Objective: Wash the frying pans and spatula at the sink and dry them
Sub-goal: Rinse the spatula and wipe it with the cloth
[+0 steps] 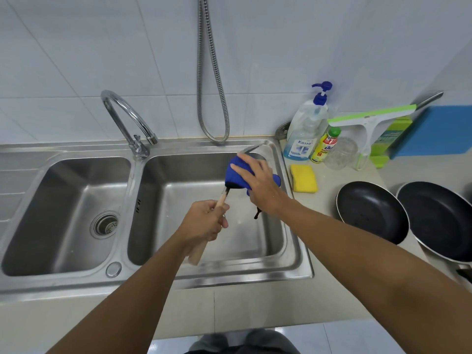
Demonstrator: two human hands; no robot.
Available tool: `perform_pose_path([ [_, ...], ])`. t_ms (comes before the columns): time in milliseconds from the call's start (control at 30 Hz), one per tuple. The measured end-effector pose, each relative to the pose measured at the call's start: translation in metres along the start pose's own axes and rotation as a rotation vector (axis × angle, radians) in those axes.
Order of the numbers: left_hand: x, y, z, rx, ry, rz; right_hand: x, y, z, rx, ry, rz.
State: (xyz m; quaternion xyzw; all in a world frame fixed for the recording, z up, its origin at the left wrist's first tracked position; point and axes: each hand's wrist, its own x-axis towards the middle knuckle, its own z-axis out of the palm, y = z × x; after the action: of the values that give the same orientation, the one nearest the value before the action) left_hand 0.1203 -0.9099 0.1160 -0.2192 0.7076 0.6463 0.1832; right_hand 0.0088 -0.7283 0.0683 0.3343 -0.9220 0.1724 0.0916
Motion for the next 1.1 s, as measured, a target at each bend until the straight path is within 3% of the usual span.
perform_pose_path([
  [200,0.000,0.007,-0.009,0.151,-0.091,-0.122,-0.008,0.008,0.002,0.004,-0.043,-0.140],
  [367,0.002,0.012,-0.007,0.072,-0.090,-0.220,0.006,0.015,-0.009,-0.038,-0.021,0.039],
  [533,0.004,0.015,0.001,0.026,-0.019,-0.169,0.000,0.002,-0.009,-0.047,-0.074,-0.247],
  [633,-0.002,0.009,-0.004,0.019,-0.023,-0.136,-0.004,0.009,-0.012,-0.090,-0.109,-0.307],
  [833,-0.007,0.002,-0.001,0.024,-0.044,-0.100,0.007,0.018,-0.018,-0.088,0.028,-0.026],
  [967,-0.008,0.007,0.004,0.004,-0.051,-0.111,0.008,0.012,-0.011,-0.110,0.019,-0.242],
  [1100,-0.015,0.008,-0.004,-0.007,-0.150,-0.148,0.025,0.028,-0.028,-0.167,0.093,-0.075],
])
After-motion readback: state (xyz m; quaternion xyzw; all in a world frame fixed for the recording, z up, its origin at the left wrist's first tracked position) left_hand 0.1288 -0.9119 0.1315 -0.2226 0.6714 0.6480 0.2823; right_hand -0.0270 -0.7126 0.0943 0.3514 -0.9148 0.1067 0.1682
